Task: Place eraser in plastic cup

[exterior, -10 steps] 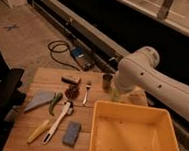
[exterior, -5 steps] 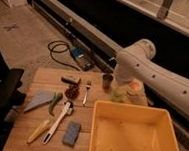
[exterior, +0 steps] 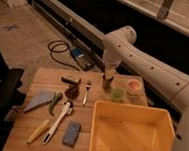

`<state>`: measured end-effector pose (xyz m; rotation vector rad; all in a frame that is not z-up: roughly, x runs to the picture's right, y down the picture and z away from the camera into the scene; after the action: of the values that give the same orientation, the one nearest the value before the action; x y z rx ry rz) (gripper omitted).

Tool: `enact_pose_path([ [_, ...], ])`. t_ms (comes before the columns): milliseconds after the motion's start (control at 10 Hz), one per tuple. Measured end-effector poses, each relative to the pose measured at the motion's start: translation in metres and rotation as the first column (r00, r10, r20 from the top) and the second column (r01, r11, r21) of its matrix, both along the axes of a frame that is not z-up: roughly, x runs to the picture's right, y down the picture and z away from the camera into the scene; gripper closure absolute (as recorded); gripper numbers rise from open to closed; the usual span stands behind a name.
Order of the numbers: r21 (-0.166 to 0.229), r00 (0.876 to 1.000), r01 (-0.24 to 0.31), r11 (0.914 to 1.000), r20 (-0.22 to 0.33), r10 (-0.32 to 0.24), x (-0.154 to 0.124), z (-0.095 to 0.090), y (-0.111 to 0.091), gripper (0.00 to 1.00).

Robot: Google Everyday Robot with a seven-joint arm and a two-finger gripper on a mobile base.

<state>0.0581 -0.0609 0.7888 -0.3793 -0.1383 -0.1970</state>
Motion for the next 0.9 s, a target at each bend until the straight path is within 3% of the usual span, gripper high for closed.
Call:
enact_pose_path([
  [200,0.002,0.999,0.009,1.0000,0.047,-0.009,-0.055,0.020,-0.004,0.35],
  [400,0.011,0.997,0.027,0.9996,0.071,-0.028,-0.084,0.028,-0.002,0.35],
  [900,0.002,0.998,0.026,0.9997,0.053,-0.026,-0.078,0.028,-0.002,0.35],
])
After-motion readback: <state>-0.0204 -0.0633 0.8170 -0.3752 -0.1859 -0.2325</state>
